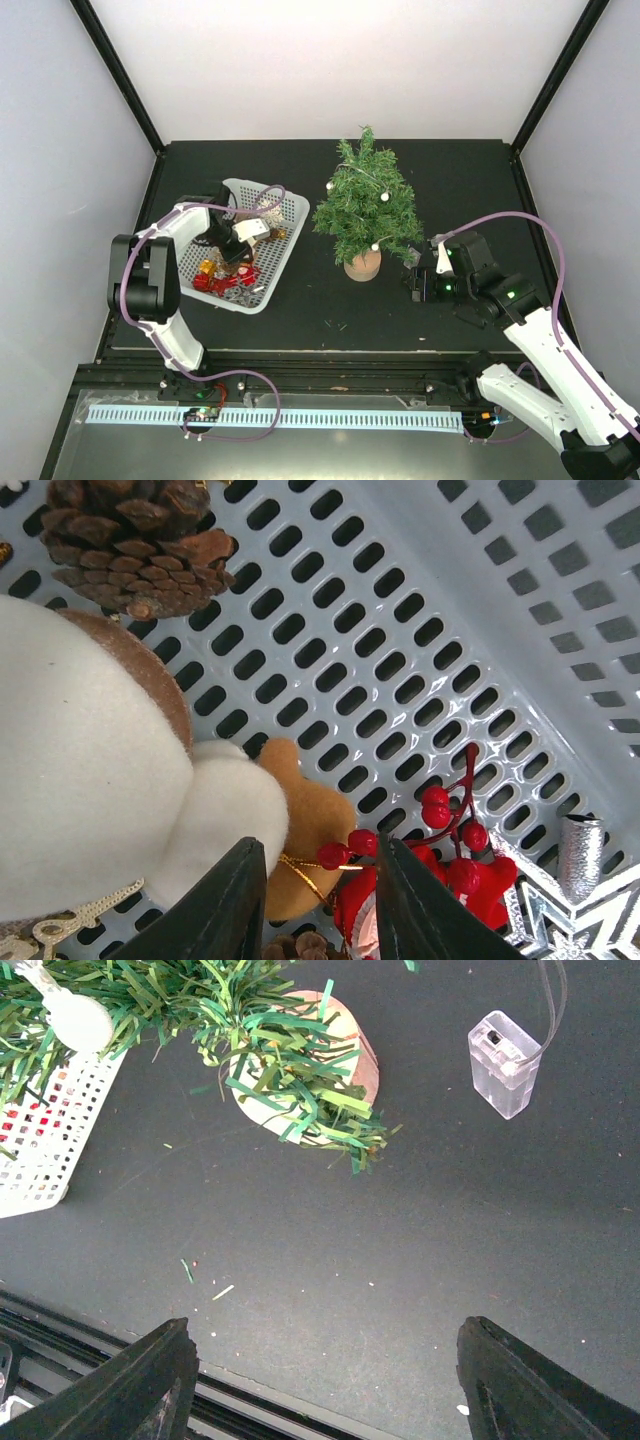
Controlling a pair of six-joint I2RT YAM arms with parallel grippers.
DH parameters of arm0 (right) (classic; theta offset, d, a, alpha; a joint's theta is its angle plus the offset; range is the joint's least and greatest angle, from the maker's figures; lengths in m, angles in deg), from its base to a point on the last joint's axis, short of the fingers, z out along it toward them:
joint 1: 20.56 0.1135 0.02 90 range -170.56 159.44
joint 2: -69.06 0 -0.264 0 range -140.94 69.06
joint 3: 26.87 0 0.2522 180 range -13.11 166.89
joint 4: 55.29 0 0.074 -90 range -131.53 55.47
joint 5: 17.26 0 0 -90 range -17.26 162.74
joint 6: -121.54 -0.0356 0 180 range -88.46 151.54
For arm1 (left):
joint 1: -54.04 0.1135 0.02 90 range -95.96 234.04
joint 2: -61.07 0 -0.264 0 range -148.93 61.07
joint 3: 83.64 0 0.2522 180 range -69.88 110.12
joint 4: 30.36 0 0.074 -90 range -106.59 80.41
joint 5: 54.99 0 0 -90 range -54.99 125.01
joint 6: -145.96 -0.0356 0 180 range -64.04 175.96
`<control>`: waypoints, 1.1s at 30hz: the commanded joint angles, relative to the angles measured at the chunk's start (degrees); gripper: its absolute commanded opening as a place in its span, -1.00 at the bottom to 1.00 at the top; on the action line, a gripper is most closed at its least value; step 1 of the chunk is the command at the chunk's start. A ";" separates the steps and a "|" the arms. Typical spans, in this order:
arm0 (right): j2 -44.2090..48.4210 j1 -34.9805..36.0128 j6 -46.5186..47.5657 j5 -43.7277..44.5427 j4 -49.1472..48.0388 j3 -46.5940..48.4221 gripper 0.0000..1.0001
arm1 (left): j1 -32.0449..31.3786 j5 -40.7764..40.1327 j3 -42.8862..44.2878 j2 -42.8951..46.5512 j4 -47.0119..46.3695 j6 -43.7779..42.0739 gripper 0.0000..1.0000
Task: Decorate the small christmas tree
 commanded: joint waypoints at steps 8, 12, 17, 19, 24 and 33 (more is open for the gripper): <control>-0.43 0.10 -0.50 -0.89 -1.30 -0.34 0.43 | -0.88 -1.13 -1.27 -3.11 0.48 -3.32 -0.36; -0.78 0.10 -0.54 -1.13 -1.54 -0.11 0.43 | -1.29 -0.95 -1.86 -3.96 -0.29 -3.20 -0.34; -0.51 0.08 -0.97 -1.49 -1.56 -0.07 0.43 | -1.52 -0.54 -1.82 -4.76 -1.07 -2.81 -0.55; -0.30 0.10 -1.04 -1.43 -1.48 -0.13 0.43 | -1.52 -0.61 -1.48 -4.44 -1.20 -2.82 -0.79; -0.18 0.10 -1.46 -1.61 -1.73 -0.54 0.43 | -1.29 -0.62 0.54 -2.66 -1.04 -2.77 -0.97; 0.16 0.10 -2.07 -1.55 -2.23 -1.03 0.43 | 0.52 1.00 7.35 0.03 2.21 -2.75 -0.97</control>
